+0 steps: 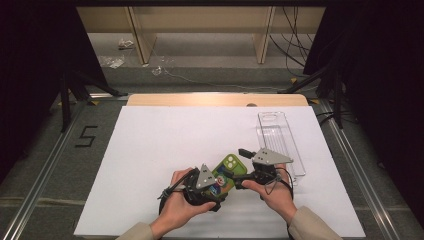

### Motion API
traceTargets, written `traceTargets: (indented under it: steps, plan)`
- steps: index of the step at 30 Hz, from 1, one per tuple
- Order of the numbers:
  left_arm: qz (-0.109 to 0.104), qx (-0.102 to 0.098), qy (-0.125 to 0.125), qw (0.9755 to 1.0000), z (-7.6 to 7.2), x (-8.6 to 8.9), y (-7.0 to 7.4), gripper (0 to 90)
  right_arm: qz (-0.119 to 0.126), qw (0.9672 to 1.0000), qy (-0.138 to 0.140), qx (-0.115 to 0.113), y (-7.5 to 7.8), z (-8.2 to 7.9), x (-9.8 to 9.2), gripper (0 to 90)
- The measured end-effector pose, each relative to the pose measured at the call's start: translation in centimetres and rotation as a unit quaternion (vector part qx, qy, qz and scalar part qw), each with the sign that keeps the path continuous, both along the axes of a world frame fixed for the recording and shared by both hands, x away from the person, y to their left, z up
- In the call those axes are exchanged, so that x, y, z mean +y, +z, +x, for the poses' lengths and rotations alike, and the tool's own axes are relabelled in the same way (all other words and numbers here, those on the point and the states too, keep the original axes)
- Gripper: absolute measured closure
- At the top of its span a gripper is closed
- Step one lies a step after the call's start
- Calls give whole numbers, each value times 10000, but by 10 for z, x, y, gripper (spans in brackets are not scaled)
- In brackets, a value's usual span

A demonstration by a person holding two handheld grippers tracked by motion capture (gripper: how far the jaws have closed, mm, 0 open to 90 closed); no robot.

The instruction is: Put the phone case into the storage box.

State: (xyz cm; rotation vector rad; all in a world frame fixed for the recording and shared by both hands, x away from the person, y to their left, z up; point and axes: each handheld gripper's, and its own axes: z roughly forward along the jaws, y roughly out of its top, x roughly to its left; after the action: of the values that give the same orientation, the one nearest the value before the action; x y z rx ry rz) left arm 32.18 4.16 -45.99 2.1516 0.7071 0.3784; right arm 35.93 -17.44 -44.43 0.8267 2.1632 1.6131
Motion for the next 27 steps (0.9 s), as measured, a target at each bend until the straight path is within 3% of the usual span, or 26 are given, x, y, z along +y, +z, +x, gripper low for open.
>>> traceTargets:
  steps: [14, 27]
  plan:
    - [5, 3, -40, 10000, -1, -3, -1, 164, -25, 10000, -38, 65, -2, 4, 4, 161]
    - [-2, -5, -33, 10000, -1, -3, -1, 164, -27, 9996, -187, 203, -3, 5, 5, 289]
